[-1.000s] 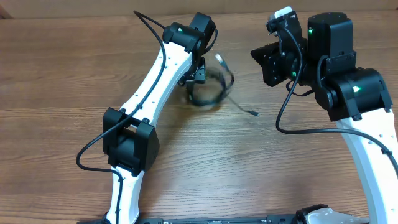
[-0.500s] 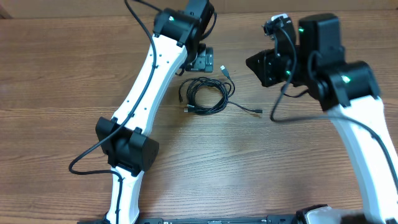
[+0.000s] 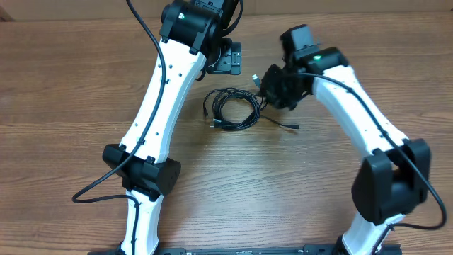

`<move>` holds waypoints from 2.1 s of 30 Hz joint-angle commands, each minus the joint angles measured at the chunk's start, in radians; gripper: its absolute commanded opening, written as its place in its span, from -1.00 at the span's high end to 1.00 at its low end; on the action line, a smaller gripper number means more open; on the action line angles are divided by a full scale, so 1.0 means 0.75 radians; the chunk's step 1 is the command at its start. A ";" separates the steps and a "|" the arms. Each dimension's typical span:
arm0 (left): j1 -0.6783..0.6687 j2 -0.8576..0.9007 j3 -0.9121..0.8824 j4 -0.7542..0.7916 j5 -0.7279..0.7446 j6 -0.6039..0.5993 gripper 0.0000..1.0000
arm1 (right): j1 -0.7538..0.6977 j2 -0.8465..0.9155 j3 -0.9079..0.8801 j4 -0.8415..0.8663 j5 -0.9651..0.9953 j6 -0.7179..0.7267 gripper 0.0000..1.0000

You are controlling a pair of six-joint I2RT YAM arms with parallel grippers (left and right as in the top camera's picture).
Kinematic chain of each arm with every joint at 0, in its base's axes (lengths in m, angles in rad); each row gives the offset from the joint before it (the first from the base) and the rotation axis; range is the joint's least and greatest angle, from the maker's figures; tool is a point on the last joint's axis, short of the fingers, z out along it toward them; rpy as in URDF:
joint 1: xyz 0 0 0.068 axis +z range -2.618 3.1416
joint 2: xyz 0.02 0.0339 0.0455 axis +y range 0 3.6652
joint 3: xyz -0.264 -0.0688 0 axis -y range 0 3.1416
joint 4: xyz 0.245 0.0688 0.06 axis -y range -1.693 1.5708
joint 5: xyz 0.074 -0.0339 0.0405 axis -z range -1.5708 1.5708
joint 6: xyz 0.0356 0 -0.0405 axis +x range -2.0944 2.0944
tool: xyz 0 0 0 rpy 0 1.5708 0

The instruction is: Untangle cables

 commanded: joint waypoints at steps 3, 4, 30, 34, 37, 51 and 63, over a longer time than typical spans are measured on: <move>0.009 -0.034 0.029 -0.003 0.011 0.025 -0.99 | 0.108 0.039 -0.001 -0.001 0.024 0.555 -0.04; 0.009 -0.034 0.029 -0.005 0.012 0.025 -1.00 | 0.126 0.044 -0.001 -0.001 0.048 0.594 -0.25; 0.009 -0.034 0.029 -0.074 0.046 0.046 -1.00 | 0.203 0.329 -0.001 0.039 0.151 0.836 0.53; 0.009 -0.034 0.029 -0.075 0.045 0.046 -1.00 | 0.203 0.336 -0.002 0.040 0.175 0.836 0.53; 0.009 -0.034 0.029 -0.076 0.045 0.046 -1.00 | 0.203 0.336 -0.002 0.039 0.201 0.835 0.35; 0.009 -0.034 0.029 -0.087 0.045 0.051 -0.99 | 0.203 0.358 -0.002 0.040 0.225 0.831 0.54; 0.009 -0.034 0.029 -0.087 0.045 0.061 -1.00 | 0.207 0.377 0.002 0.040 0.058 0.827 0.92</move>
